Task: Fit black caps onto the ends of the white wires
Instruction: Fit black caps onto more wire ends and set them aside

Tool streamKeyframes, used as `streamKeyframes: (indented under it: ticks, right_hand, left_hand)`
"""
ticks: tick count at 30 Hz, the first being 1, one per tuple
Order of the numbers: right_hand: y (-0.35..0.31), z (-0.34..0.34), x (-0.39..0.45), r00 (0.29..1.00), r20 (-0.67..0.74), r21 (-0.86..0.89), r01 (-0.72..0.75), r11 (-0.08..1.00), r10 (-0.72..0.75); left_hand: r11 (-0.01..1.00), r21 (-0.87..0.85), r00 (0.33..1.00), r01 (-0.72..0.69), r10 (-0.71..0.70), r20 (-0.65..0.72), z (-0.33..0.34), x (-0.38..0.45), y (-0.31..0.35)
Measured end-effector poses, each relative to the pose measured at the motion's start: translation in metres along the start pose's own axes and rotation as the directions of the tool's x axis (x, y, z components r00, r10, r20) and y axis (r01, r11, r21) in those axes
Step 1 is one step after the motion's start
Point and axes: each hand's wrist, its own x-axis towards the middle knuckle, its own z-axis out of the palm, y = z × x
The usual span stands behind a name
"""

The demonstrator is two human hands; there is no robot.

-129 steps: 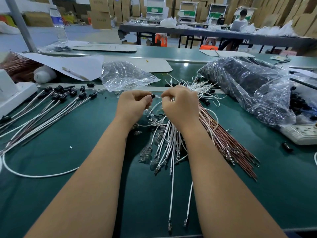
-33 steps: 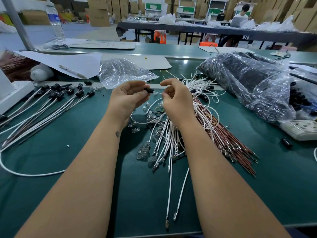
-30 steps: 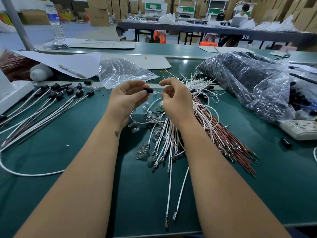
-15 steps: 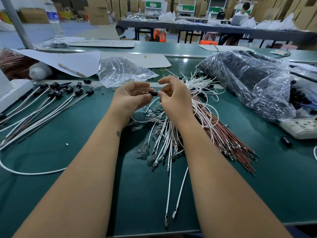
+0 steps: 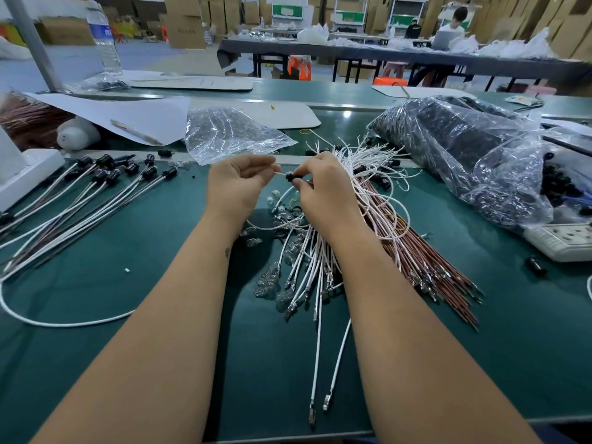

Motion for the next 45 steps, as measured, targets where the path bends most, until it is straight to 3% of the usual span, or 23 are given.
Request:
streamKeyframes:
  ticks: [3, 5, 6, 8, 10, 13, 15, 17, 22, 24, 28, 30, 33, 36, 38, 39, 42, 45]
  right_hand:
    - [0.004, -0.005, 0.001, 0.995, -0.095, -0.21, -0.044, 0.977, 0.025]
    - [0.005, -0.008, 0.001, 0.988, -0.148, -0.286, -0.084, 0.955, 0.042]
    - [0.004, -0.009, 0.001, 0.987, -0.15, -0.276, -0.105, 0.955, 0.065]
    - [0.002, -0.008, 0.0, 0.99, -0.103, -0.23, -0.118, 0.966, 0.096]
    - [-0.003, -0.006, -0.001, 0.997, -0.033, -0.197, -0.082, 0.977, 0.077]
    - [-0.01, -0.003, -0.003, 0.999, 0.046, -0.118, -0.019, 0.993, 0.025]
    - [-0.011, -0.001, -0.003, 0.997, 0.069, -0.105, -0.02, 0.994, 0.027]
    - [-0.01, -0.003, -0.003, 0.994, 0.088, -0.12, -0.051, 0.991, 0.062]
    - [-0.005, -0.015, 0.002, 0.98, 0.066, -0.049, -0.187, 0.981, 0.19]
    - [-0.004, -0.018, 0.003, 0.982, 0.03, -0.065, -0.185, 0.981, 0.187]
    - [-0.012, -0.009, -0.001, 0.996, 0.052, -0.101, -0.072, 0.992, 0.078]
    - [-0.015, -0.003, -0.002, 0.997, 0.072, -0.152, -0.021, 0.988, 0.033]
    - [-0.011, -0.002, -0.001, 0.998, 0.063, -0.218, -0.016, 0.976, 0.03]
    - [-0.003, -0.007, 0.001, 0.997, 0.019, -0.268, -0.067, 0.961, 0.075]
    - [-0.001, -0.009, 0.002, 0.995, 0.017, -0.272, -0.088, 0.958, 0.097]
    - [-0.001, -0.008, 0.001, 0.995, 0.03, -0.262, -0.084, 0.961, 0.095]
    - [-0.005, -0.004, -0.001, 0.996, 0.08, -0.184, -0.034, 0.982, 0.049]
    - [-0.007, -0.003, -0.003, 0.996, 0.091, -0.139, -0.011, 0.99, 0.023]
  left_hand:
    - [0.996, 0.082, 0.966, 0.018, 0.004, -0.259, -0.009, 0.006, -0.001]
    - [0.953, 0.295, 0.931, 0.072, 0.042, -0.362, -0.016, 0.006, -0.003]
    - [0.879, 0.468, 0.922, 0.097, 0.098, -0.375, -0.016, 0.005, -0.004]
    - [0.654, 0.755, 0.927, 0.055, 0.247, -0.282, -0.011, 0.0, -0.007]
    - [0.532, 0.84, 0.935, -0.108, 0.341, -0.095, -0.001, -0.003, -0.005]
    - [0.514, 0.778, 0.915, -0.361, 0.358, 0.188, 0.008, -0.003, -0.003]
    - [0.534, 0.75, 0.912, -0.39, 0.337, 0.235, 0.008, -0.003, -0.004]
    - [0.507, 0.8, 0.926, -0.321, 0.346, 0.153, 0.006, -0.002, -0.005]
    - [0.432, 0.897, 0.941, 0.09, 0.259, -0.219, -0.016, 0.001, -0.008]
    - [0.382, 0.919, 0.948, 0.099, 0.244, -0.204, -0.017, 0.001, -0.007]
    - [0.426, 0.862, 0.939, -0.275, 0.311, 0.146, 0.007, -0.003, -0.003]
    - [0.427, 0.83, 0.923, -0.358, 0.298, 0.245, 0.016, -0.004, -0.004]
    - [0.383, 0.88, 0.943, -0.28, 0.284, 0.176, 0.012, -0.001, -0.007]
    - [0.382, 0.923, 0.98, -0.054, 0.199, -0.025, -0.004, 0.003, -0.009]
    - [0.37, 0.929, 0.988, 0.015, 0.139, -0.072, -0.012, 0.004, -0.011]
    - [0.419, 0.908, 0.988, -0.019, 0.15, -0.048, -0.012, 0.004, -0.011]
    - [0.672, 0.661, 0.938, -0.333, 0.308, 0.16, 0.004, -0.002, -0.003]
    - [0.742, 0.552, 0.924, -0.381, 0.333, 0.19, 0.016, -0.005, 0.001]
